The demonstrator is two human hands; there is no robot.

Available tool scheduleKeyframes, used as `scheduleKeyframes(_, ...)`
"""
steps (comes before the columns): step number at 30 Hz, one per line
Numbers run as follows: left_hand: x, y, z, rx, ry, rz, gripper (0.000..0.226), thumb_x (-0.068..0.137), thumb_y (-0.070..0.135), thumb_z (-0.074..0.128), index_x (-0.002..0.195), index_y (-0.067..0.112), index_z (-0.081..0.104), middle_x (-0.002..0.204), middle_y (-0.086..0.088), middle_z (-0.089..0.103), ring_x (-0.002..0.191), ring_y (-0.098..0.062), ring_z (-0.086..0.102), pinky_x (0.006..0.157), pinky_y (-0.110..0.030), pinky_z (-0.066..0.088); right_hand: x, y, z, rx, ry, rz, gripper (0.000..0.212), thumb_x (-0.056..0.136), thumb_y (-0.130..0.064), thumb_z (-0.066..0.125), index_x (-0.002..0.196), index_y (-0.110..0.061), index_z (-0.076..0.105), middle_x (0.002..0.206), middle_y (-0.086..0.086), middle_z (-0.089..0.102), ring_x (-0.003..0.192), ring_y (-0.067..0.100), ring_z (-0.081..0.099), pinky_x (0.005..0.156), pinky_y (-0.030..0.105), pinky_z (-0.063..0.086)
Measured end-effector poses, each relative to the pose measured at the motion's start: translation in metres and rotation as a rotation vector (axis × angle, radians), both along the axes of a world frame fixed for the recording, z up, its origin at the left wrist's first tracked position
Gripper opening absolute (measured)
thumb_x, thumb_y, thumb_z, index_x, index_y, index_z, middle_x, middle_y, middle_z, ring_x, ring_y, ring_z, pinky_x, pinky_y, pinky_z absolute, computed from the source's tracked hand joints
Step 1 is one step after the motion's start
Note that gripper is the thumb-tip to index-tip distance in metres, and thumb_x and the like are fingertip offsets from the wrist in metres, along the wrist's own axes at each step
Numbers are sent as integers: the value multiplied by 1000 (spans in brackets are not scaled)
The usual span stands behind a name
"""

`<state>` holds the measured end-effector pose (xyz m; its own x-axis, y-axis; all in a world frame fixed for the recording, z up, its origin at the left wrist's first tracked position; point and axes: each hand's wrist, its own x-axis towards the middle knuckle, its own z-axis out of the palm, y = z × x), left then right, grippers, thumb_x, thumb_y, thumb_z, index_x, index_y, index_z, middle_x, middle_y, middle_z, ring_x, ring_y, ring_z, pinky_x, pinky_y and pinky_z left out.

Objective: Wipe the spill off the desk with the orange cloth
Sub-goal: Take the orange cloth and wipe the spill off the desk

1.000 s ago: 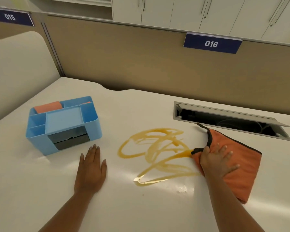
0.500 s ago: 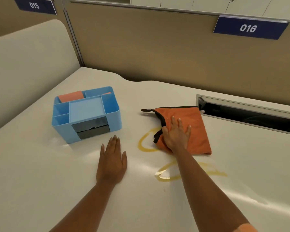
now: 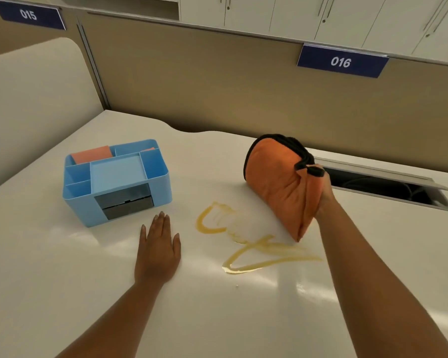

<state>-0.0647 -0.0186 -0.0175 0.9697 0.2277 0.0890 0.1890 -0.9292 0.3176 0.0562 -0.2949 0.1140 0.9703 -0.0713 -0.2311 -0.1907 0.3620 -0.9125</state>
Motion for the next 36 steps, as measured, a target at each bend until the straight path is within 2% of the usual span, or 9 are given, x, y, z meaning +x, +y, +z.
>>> scheduleKeyframes(4, 0, 0, 0, -12, 1, -3, 54, 96, 27, 27, 144, 5, 14, 156, -10, 16, 145, -19, 12, 121, -41, 5, -12, -39, 41, -245, -28, 18, 25, 94, -14, 39, 77, -13, 57, 48, -1, 69, 44, 11, 66, 38, 19, 51)
scheduleKeyframes(8, 0, 0, 1, 12, 13, 0, 62, 89, 35, 12, 144, 5, 13, 156, -10, 16, 145, -20, 11, 120, -40, 3, -35, -56, 32, -483, 68, 170, 23, 91, -20, 38, 87, -18, 60, 60, 7, 64, 56, 20, 62, 44, 18, 51)
scheduleKeyframes(12, 0, 0, -1, -16, 4, -7, 55, 96, 27, 28, 143, 4, 15, 156, -11, 17, 145, -21, 12, 121, -42, 6, -71, -46, -20, -890, 229, 418, 34, 95, -11, 36, 78, 3, 62, 64, 25, 61, 66, 37, 57, 74, 33, 53)
scheduleKeyframes(15, 0, 0, -2, -16, 7, -9, 55, 96, 27, 28, 143, 5, 14, 156, -10, 16, 145, -21, 11, 120, -42, 5, -88, -44, -41, -848, 357, 573, 13, 92, -26, 50, 85, -19, 59, 89, -1, 61, 73, 11, 56, 76, 30, 48)
scheduleKeyframes(17, 0, 0, -2, -12, 8, -11, 55, 96, 27, 28, 144, 5, 13, 156, -10, 16, 145, -21, 11, 120, -41, 5, -84, -48, -44, -851, 331, 385, 32, 86, -47, 53, 105, -21, 59, 100, -2, 61, 84, 14, 58, 75, 30, 47)
scheduleKeyframes(20, 0, 1, -3, -3, 3, -11, 55, 96, 28, 27, 144, 5, 13, 156, -10, 15, 145, -20, 10, 120, -42, 4, -76, -47, -60, -1134, 261, -2, 76, 82, -67, 40, 137, -14, 37, 143, 15, 42, 129, 37, 39, 109, 56, 29)
scheduleKeyframes(24, 0, -1, -4, -1, 8, -16, 56, 96, 29, 26, 144, 6, 11, 157, -10, 13, 145, -19, 9, 121, -42, 4, -86, -22, -104, -1573, 236, 176, 117, 52, -92, 18, 145, -27, -7, 157, 14, -11, 144, 31, -12, 109, 63, -10)
scheduleKeyframes(30, 2, -1, -5, 37, 6, -4, 58, 94, 34, 17, 144, 6, 9, 157, -9, 11, 145, -19, 8, 121, -41, 3, -72, -4, -119, -1705, 153, 208, 115, 49, -95, 4, 144, -32, -13, 156, 4, -19, 143, 25, -18, 103, 69, -14)
scheduleKeyframes(36, 2, 0, -5, 14, 15, -8, 59, 95, 33, 22, 145, 8, 4, 158, -8, 6, 146, -17, 4, 121, -40, 1, -36, 60, -113, -1538, 326, -37, 118, 52, -94, 9, 146, -23, 2, 157, 16, -6, 143, 34, -9, 102, 77, -4)
